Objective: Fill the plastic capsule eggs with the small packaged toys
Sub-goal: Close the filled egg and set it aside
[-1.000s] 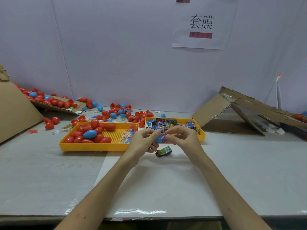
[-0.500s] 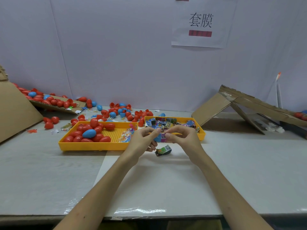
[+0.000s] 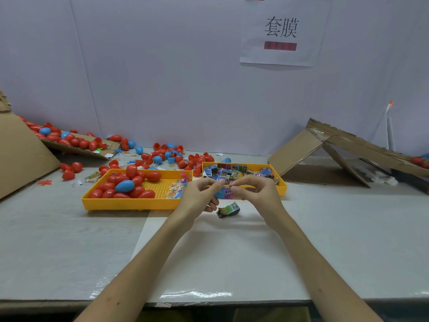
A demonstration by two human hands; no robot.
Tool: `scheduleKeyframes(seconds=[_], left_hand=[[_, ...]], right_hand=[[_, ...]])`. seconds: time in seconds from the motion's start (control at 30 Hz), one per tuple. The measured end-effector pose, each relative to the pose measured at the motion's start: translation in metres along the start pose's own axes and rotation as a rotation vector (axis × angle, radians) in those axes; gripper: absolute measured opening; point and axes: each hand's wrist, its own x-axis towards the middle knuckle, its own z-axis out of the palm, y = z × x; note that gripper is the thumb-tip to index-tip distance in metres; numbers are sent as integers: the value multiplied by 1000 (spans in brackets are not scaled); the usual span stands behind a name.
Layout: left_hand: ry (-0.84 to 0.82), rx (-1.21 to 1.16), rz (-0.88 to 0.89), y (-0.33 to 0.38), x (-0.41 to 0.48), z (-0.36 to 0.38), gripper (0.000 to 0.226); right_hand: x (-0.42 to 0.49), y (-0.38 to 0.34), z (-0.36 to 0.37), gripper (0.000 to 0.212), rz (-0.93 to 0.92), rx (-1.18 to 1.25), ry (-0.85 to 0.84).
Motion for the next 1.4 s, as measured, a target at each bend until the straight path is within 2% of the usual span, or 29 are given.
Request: scheduleKeyframes(seconds=[0.47, 0.63, 0.83, 0.9, 0.97, 1.13, 1.3, 1.4], left_hand=[[-72, -27, -46, 6, -7, 0, 22], [-107, -73, -81, 8, -9, 0, 20], [-130, -230, -156, 9, -8, -2, 26], [-124, -297, -191, 10, -7, -4, 26], [-120, -362, -224, 10, -6, -7, 28], [-135, -440, -263, 11, -7, -9, 30], [-198, -477, -263, 12, -9, -9, 33], [-248, -528, -273, 13, -11, -7, 32]], right_hand=[[-2, -2, 2, 7, -12, -34, -17], [-1, -2, 2, 9, -29, -132, 17], [-2, -4, 6, 41, -55, -154, 130], [-4, -3, 10, 42, -123, -193, 208], [-6, 1, 15, 35, -269, -315, 273], [-8, 9, 26, 30, -551, -517, 309], [-13, 10, 32, 33, -609, -613, 241], [-14, 8, 33, 35, -624, -625, 258]])
